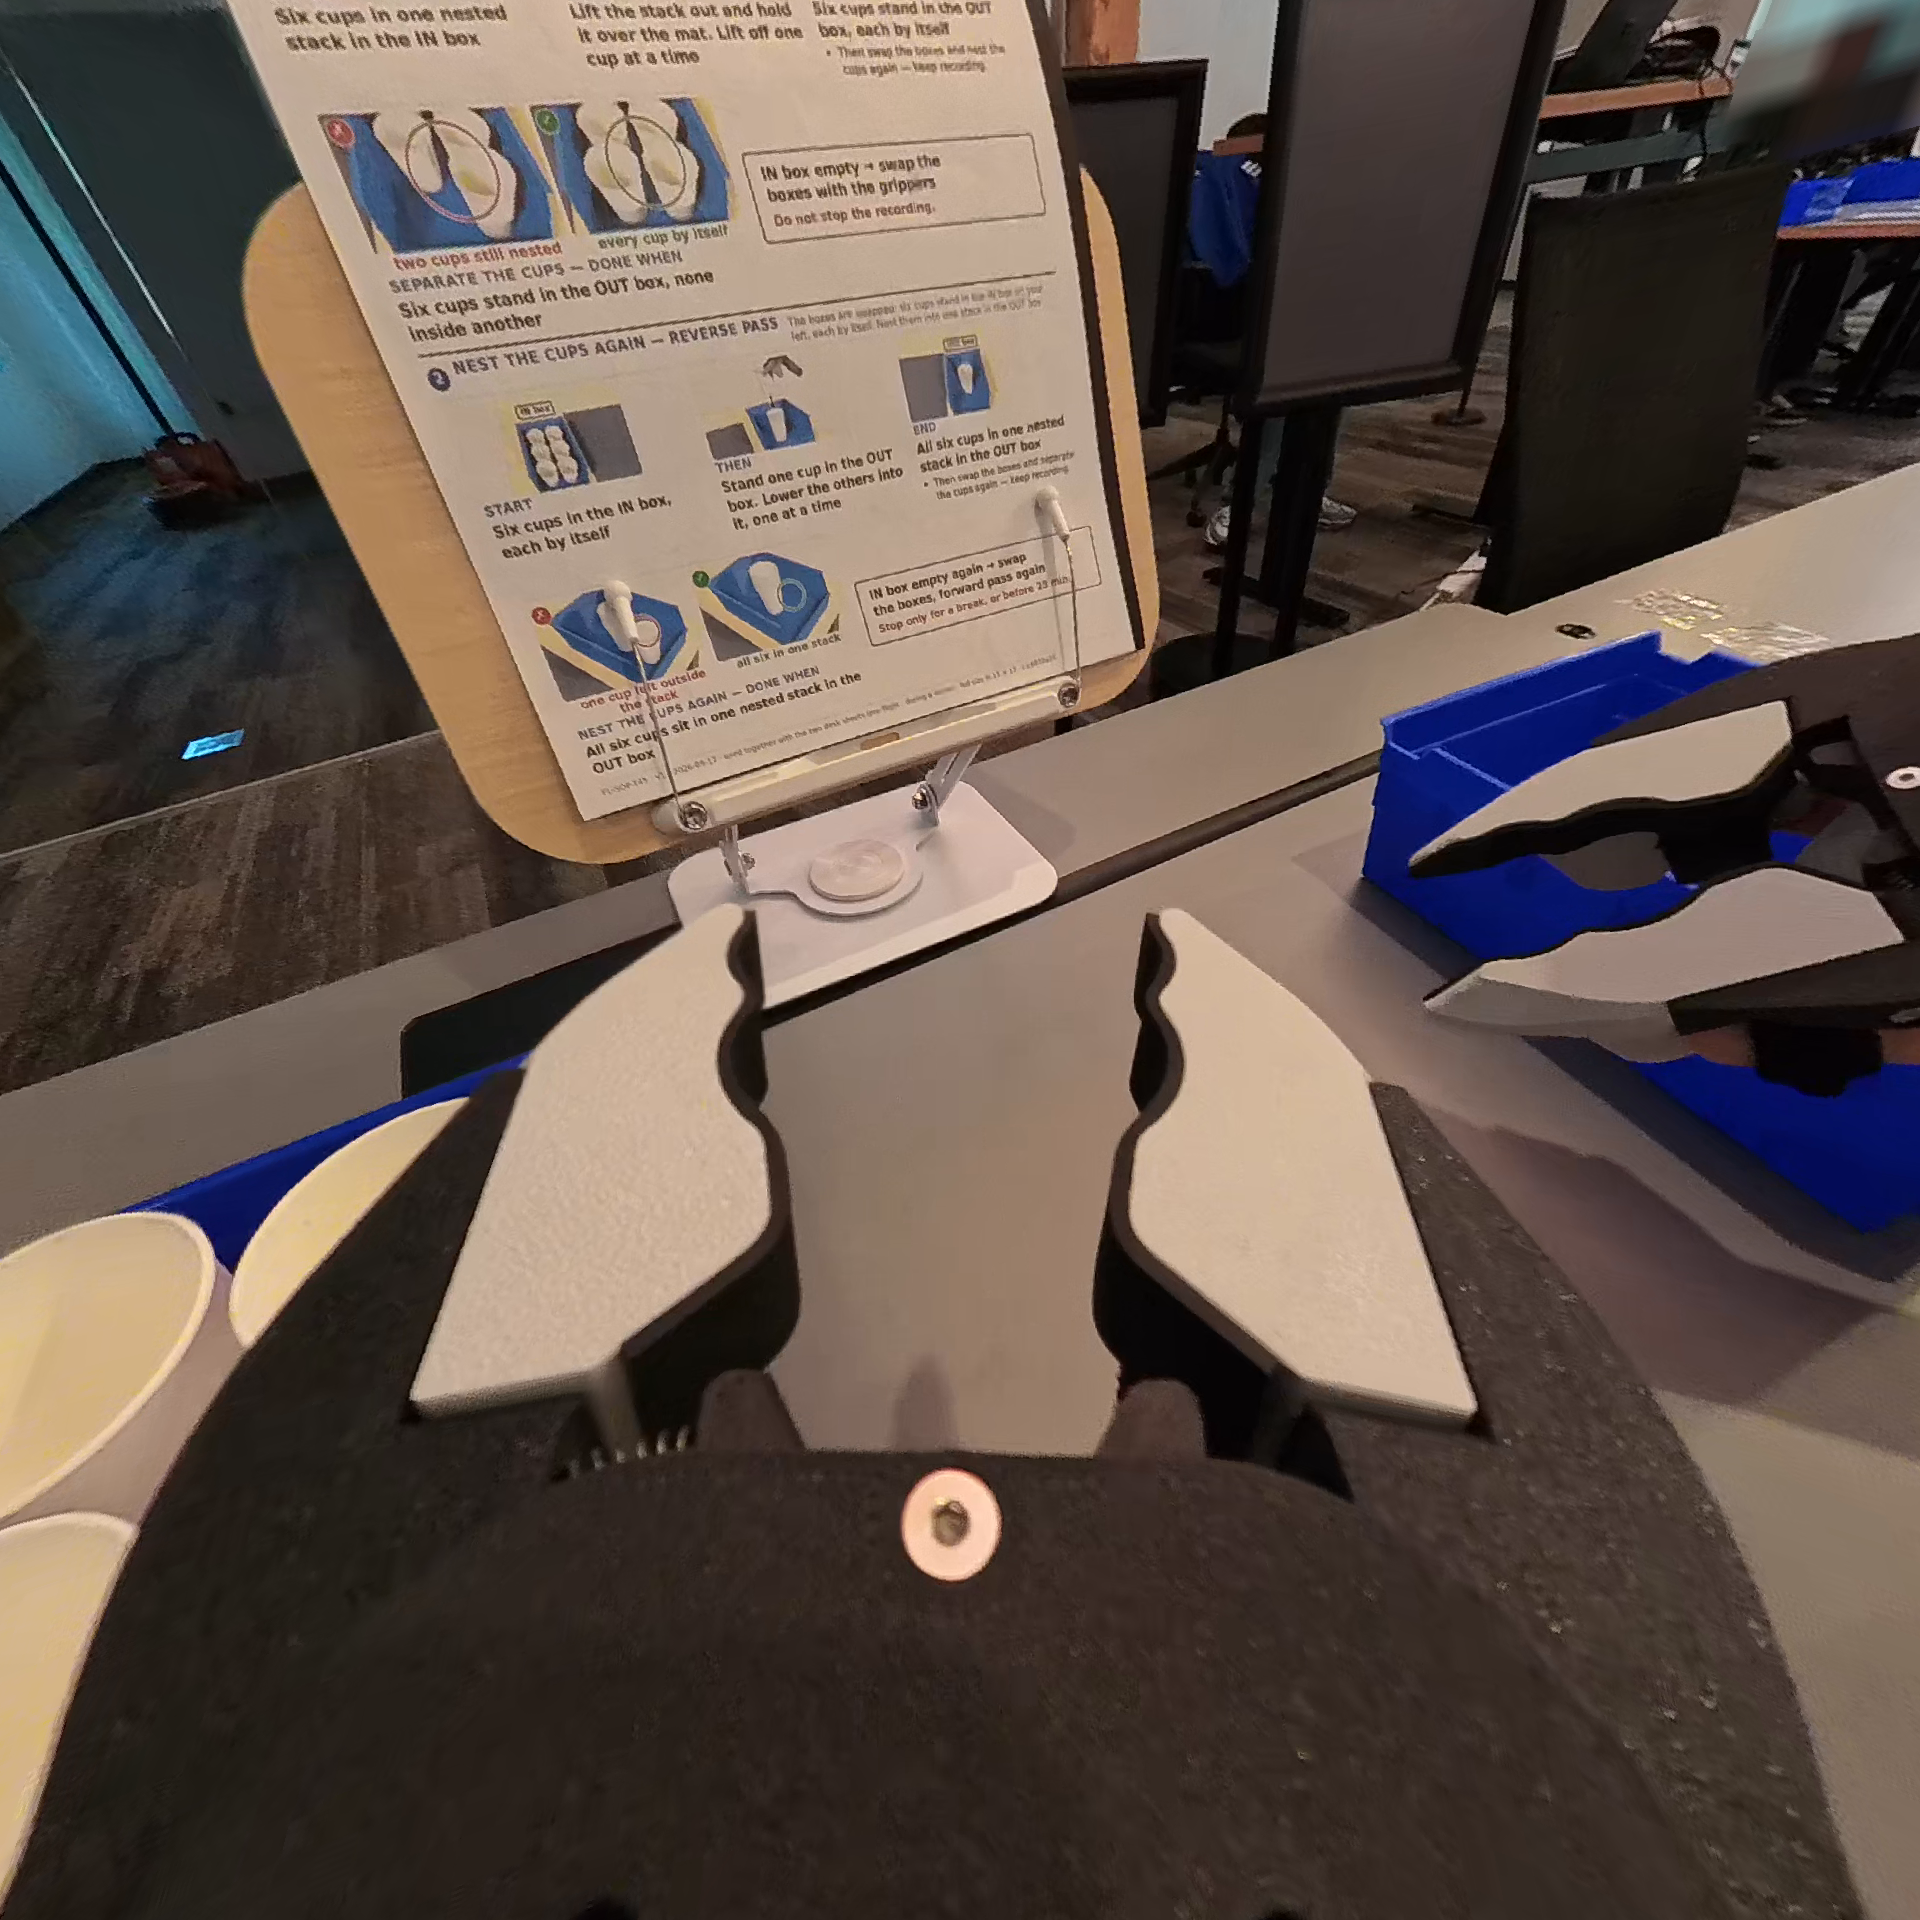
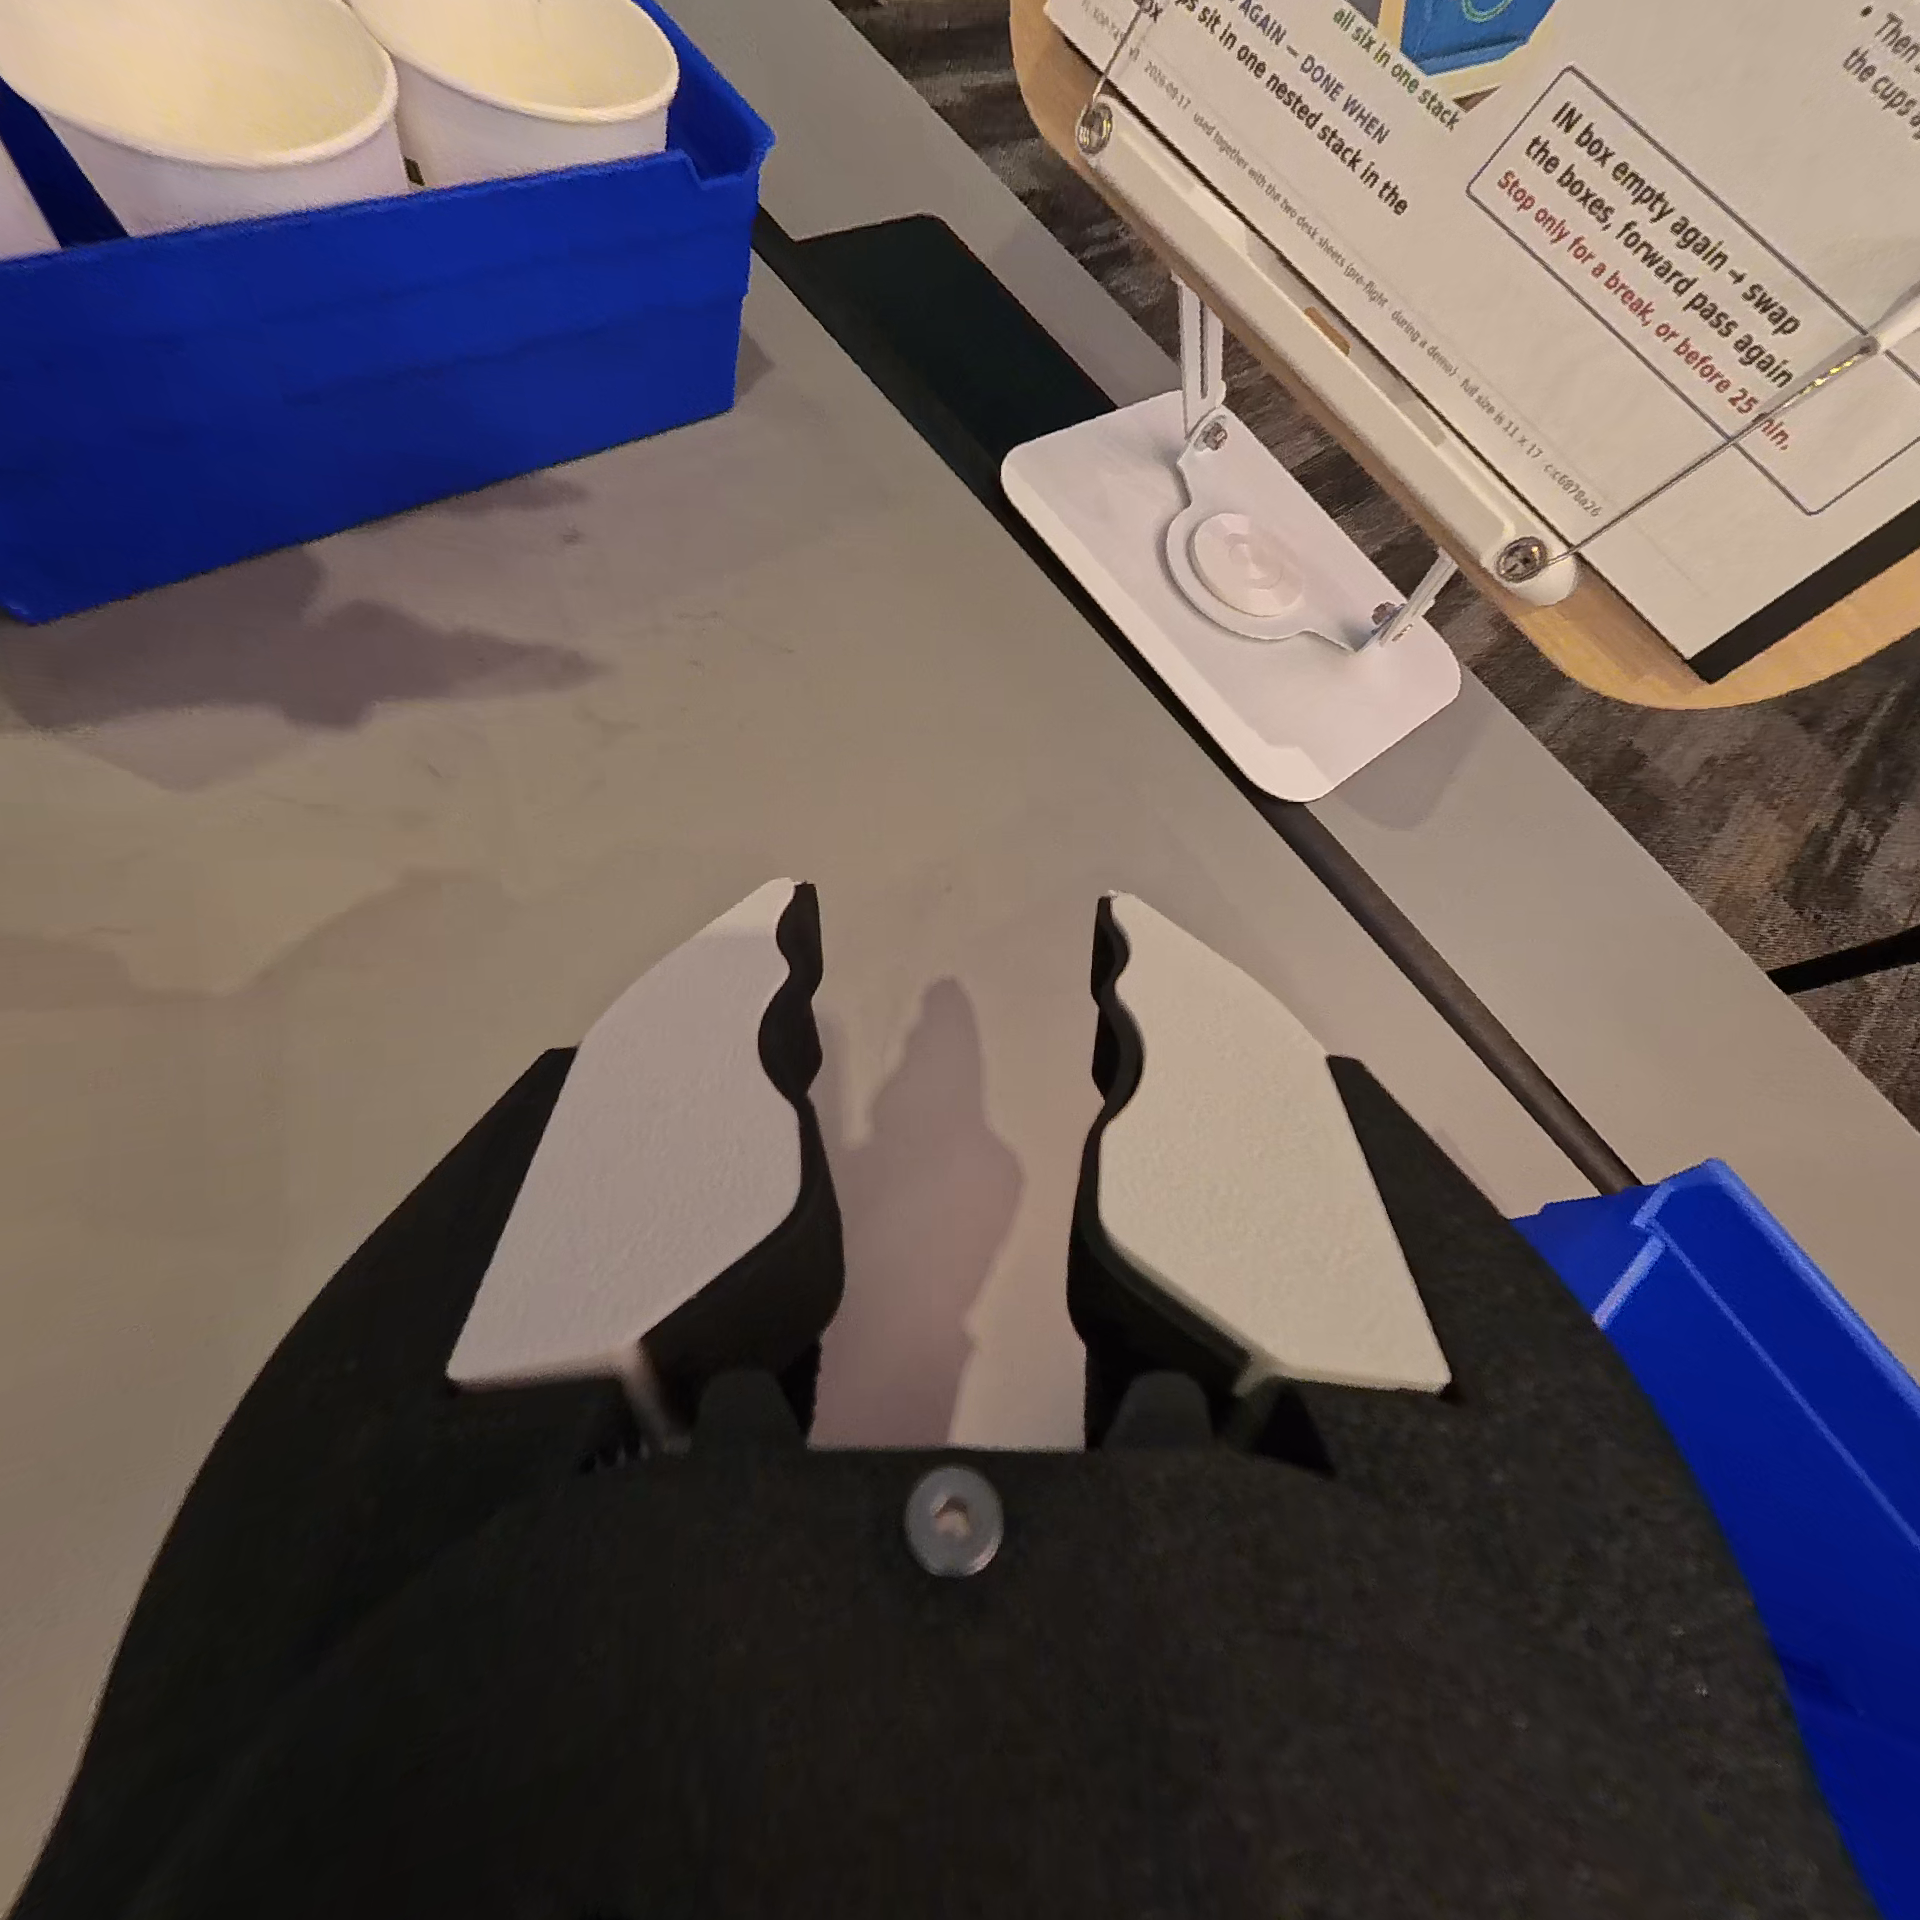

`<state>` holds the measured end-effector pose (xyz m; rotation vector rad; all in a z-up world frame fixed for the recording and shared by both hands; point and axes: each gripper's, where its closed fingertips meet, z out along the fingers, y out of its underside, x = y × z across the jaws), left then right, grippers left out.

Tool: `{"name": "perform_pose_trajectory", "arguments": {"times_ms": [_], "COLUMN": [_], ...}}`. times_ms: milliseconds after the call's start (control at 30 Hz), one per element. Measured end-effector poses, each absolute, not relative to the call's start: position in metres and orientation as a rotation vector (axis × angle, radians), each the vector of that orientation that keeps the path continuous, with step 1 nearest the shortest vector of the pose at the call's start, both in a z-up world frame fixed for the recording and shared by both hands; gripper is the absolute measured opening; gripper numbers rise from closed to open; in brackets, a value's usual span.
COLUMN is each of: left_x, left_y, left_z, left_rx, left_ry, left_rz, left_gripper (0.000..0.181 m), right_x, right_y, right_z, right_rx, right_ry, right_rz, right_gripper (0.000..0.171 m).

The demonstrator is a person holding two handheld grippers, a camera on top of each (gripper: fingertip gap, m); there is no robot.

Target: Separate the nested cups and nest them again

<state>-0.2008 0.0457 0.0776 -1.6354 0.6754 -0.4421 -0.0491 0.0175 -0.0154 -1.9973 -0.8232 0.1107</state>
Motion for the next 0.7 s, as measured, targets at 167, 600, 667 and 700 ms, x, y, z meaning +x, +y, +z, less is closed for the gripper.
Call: {"name": "perform_pose_trajectory", "arguments": {"times_ms": [167, 600, 667, 700], "left_x": [-0.217, -0.223, -0.224, -0.224], "left_y": [0.039, 0.032, 0.031, 0.031], "left_z": [0.099, 0.103, 0.101, 0.1], "left_rx": [-1.597, -1.61, -1.622, -1.627], "left_ry": [0.652, 0.7, 0.716, 0.727], "left_rz": [-0.425, -0.437, -0.434, -0.434], "left_gripper": [0.069, 0.064, 0.064, 0.064], "right_x": [-0.049, -0.041, -0.041, -0.041], "right_y": [0.011, 0.011, 0.012, 0.012], "right_z": [-0.002, 0.016, 0.013, 0.012], "right_rx": [-1.967, -1.892, -1.902, -1.903], "right_ry": [-0.823, -0.801, -0.814, -0.817], "right_rz": [0.133, 0.127, 0.11, 0.1], "right_gripper": [0.049, 0.045, 0.045, 0.045]}}
